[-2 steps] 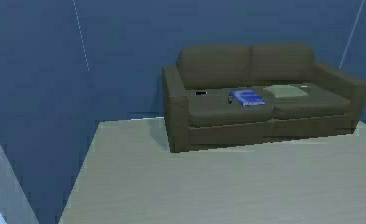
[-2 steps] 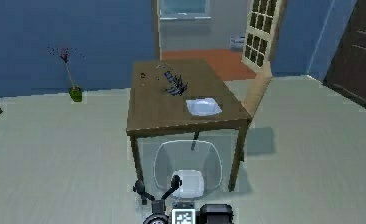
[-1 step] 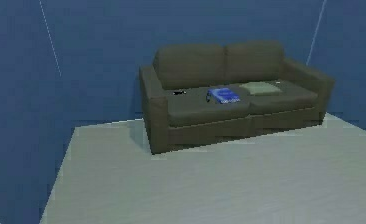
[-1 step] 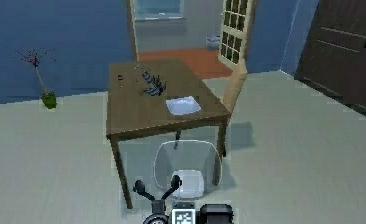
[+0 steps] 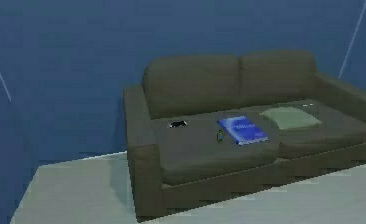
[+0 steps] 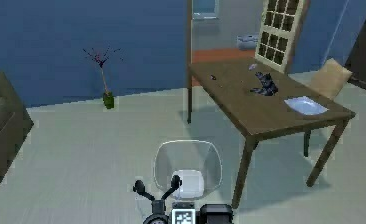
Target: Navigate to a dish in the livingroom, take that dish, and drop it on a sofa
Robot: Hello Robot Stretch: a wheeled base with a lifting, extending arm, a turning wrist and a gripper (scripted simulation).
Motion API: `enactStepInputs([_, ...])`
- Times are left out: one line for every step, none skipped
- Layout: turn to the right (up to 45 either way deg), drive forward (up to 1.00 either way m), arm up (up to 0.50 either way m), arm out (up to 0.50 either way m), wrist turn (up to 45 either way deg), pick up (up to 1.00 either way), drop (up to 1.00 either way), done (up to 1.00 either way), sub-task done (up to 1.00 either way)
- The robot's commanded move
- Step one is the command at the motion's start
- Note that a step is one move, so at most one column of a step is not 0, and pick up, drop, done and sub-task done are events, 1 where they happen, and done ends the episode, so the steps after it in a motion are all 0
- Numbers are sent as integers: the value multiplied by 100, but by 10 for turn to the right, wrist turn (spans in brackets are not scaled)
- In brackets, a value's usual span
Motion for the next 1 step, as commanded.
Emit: enactStepInputs([450,0,0,0,0,0,0,0,0])
